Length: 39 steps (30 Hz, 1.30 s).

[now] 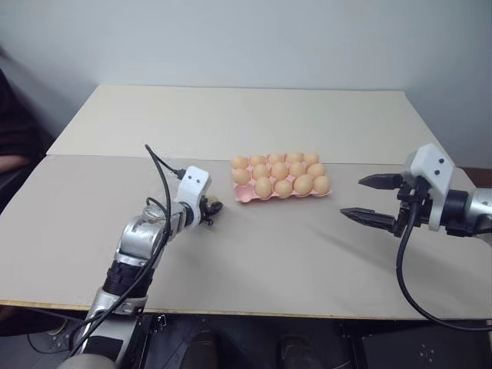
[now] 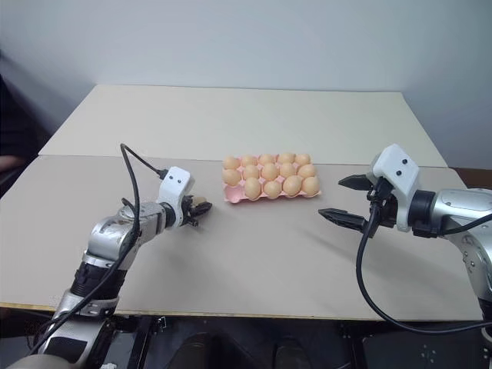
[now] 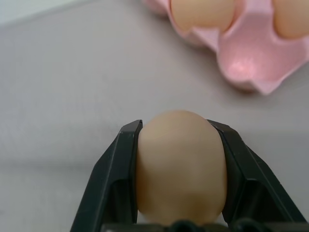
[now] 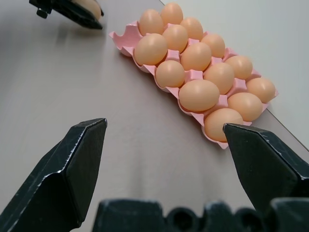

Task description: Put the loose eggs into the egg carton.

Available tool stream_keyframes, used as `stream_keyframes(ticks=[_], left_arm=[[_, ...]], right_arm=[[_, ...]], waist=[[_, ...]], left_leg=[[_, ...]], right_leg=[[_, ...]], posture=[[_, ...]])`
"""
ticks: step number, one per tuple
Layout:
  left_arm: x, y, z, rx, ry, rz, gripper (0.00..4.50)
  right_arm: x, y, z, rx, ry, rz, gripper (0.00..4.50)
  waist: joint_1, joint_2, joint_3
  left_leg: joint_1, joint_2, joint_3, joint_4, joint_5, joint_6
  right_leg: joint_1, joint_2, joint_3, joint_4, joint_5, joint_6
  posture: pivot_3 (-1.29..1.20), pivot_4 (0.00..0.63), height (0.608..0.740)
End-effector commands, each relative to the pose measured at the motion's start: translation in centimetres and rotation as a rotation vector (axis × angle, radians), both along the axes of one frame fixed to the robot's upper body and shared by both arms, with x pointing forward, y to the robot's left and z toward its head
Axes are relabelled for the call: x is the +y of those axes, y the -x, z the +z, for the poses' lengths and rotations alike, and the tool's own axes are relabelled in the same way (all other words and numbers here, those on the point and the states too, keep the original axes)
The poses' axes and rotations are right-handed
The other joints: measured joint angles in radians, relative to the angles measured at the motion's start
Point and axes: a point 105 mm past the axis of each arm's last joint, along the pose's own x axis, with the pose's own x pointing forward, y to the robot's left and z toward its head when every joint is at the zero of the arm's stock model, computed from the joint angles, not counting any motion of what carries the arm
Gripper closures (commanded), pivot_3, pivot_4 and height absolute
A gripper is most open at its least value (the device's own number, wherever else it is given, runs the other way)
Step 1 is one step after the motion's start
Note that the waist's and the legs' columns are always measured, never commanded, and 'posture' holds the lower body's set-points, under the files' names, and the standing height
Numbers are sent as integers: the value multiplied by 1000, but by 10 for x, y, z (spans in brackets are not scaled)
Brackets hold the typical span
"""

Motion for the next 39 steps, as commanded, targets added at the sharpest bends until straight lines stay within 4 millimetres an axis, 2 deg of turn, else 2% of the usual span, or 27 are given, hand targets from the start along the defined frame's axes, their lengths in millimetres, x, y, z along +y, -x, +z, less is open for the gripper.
stream_keyframes(ticks=[1,5,14,19,27,35,36,39], left_arm=[[-6,5,38,-188,62,-40,2775],[-21,6,49,-293,152,-52,2776],[-62,-12,28,-233,185,-71,2776],[-69,-19,22,-208,147,-66,2776],[-69,-24,16,-199,105,-37,2777],[-67,-22,22,-190,140,-40,199],[-65,-22,25,-192,144,-41,15],[-60,-20,31,-199,162,-38,15]], right_arm=[[4,3,9,-35,-4,16,0],[4,2,8,-32,-6,17,0],[4,3,7,-22,-10,6,0],[2,6,7,-15,-8,-5,0],[2,7,7,-7,-13,-15,0],[3,7,6,-2,-10,-10,0],[3,7,6,-1,-10,-8,0],[3,6,5,0,-9,-6,0]], waist=[[0,0,0],[2,0,0],[3,0,0],[2,0,0],[2,0,0],[2,0,0],[2,0,0],[2,0,0]], left_leg=[[0,0,0,0,0,0],[0,0,0,0,0,0],[0,0,0,0,0,0],[0,0,0,0,0,0],[0,0,0,0,0,0],[0,0,0,0,0,0],[0,0,0,0,0,0],[0,0,0,0,0,0]], right_leg=[[0,0,0,0,0,0],[1,0,0,0,0,0],[1,0,0,0,0,0],[1,0,0,-1,0,0],[1,0,0,0,0,0],[1,0,0,0,0,0],[1,0,0,0,0,0],[1,0,0,0,0,0]], posture=[[0,150,740],[0,150,740],[0,150,740],[0,150,740],[0,150,740],[0,150,740],[0,150,740],[0,150,740]])
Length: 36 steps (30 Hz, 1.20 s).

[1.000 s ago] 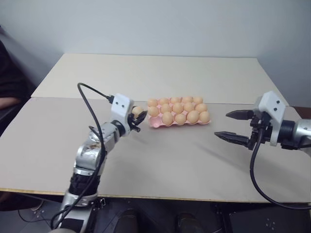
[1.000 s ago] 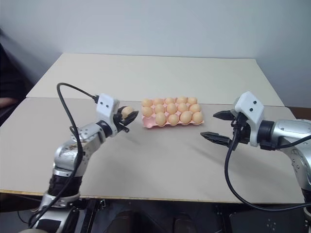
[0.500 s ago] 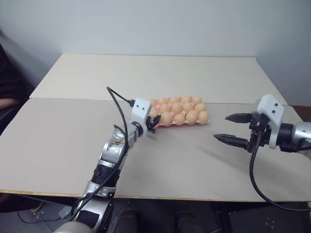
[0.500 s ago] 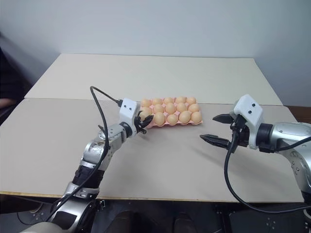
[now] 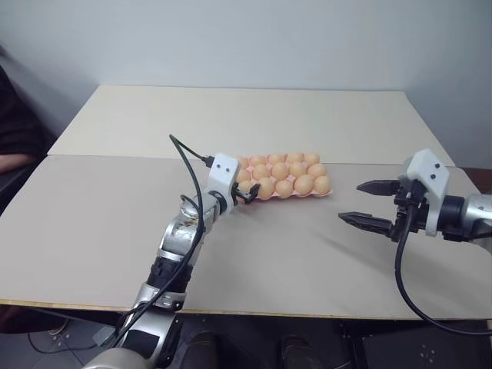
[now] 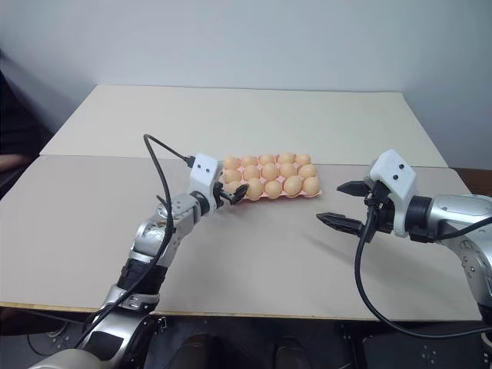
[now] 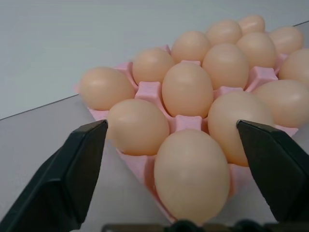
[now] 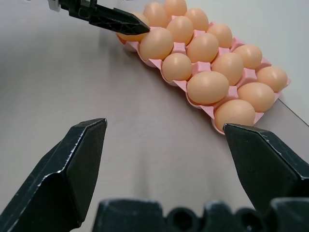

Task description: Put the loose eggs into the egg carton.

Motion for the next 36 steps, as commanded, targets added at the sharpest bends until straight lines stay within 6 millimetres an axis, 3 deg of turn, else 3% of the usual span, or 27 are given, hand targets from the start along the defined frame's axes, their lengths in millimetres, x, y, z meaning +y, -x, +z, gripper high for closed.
stream_keyframes(ticks=[1,10,14,19,24,30,36], left_arm=[[4,4,26,-60,45,-16,15],[30,29,62,-83,126,-91,15],[59,56,76,-77,97,-189,15],[118,89,71,27,46,-239,15],[188,118,66,128,-28,-152,15],[232,148,78,154,-92,-119,15],[252,167,103,116,-131,-127,15]], right_arm=[[2,3,12,-49,14,18,0],[5,0,11,-49,20,36,0],[4,-5,9,-45,23,46,0],[-10,-13,11,-7,3,25,0],[-49,-17,17,18,26,-53,0],[-93,-13,34,0,53,-131,0],[-119,-2,51,-26,79,-155,0]], waist=[[0,0,0],[-6,0,0],[-18,0,0],[-30,0,0],[-25,0,0],[-21,1,0],[-25,1,1]], left_leg=[[0,0,0,0,0,0],[0,0,0,0,0,0],[0,1,0,-1,0,-1],[2,2,1,-1,0,0],[1,2,1,-2,0,0],[2,2,3,-2,-1,1],[2,3,5,-3,-1,1]], right_leg=[[0,0,0,0,0,0],[0,0,0,0,0,0],[0,0,0,1,0,0],[0,1,0,0,0,0],[-1,0,0,-1,0,0],[-1,0,0,-1,-1,-1],[-2,1,0,0,-1,-2]], posture=[[0,150,740],[0,150,740],[0,150,740],[0,150,740],[0,150,740],[0,150,740],[0,150,740]])
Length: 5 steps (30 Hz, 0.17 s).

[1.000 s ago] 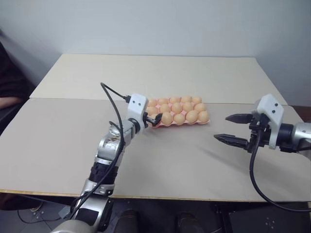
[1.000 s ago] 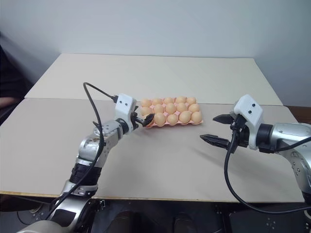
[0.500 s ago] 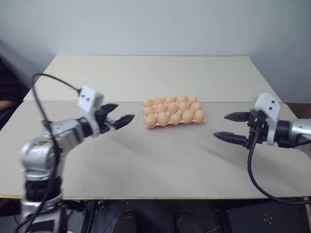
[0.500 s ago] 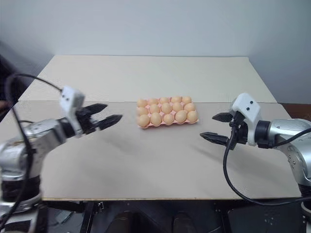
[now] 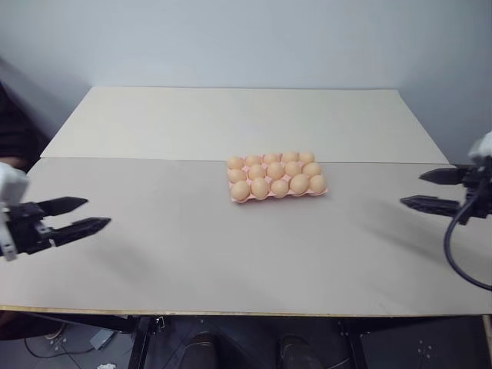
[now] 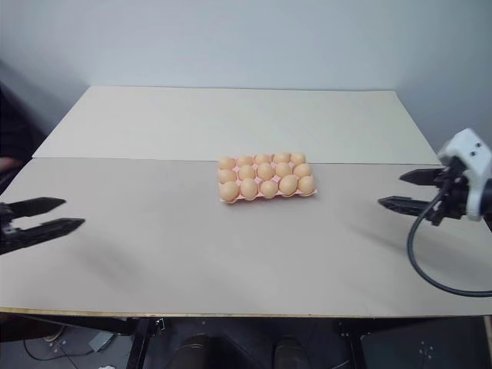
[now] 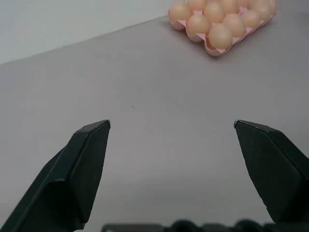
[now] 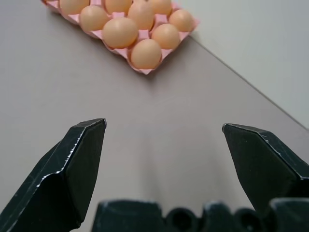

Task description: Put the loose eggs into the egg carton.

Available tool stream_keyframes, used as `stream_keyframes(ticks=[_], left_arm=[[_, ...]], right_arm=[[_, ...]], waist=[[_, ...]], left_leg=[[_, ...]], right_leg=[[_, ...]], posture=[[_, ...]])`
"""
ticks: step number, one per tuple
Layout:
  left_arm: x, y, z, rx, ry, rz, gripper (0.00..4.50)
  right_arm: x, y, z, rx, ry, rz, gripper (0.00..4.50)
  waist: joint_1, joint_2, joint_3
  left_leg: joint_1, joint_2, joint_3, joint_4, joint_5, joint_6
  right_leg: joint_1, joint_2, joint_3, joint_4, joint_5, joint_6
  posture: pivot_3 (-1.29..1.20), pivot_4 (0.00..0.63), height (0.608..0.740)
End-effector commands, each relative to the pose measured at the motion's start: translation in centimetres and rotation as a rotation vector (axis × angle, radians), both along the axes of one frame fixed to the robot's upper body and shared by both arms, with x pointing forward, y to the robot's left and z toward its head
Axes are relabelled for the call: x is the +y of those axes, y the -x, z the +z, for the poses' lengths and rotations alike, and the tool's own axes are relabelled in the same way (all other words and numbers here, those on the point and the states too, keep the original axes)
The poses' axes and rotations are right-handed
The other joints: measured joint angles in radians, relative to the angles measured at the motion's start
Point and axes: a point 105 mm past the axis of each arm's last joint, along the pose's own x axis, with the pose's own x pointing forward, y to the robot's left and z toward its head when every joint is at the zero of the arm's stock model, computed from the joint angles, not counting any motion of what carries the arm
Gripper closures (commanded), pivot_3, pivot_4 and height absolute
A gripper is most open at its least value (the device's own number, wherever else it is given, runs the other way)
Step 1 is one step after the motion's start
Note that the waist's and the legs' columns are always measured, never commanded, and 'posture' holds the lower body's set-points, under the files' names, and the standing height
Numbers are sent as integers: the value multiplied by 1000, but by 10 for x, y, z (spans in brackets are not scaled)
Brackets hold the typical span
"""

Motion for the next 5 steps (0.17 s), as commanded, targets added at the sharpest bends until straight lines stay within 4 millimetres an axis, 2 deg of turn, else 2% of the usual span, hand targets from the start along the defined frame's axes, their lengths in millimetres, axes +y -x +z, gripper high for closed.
stream_keyframes(ticks=[1,5], left_arm=[[8,6,21,-67,-32,-11,15],[10,1,28,-105,-12,3,15]], right_arm=[[-12,7,19,-64,48,-2,0],[-9,6,16,-63,46,12,0]], waist=[[0,0,0],[-4,0,0]], left_leg=[[0,0,0,0,0,0],[1,0,0,0,0,0]], right_leg=[[0,0,0,0,0,0],[0,0,0,1,0,0]], posture=[[0,150,740],[0,150,740]])
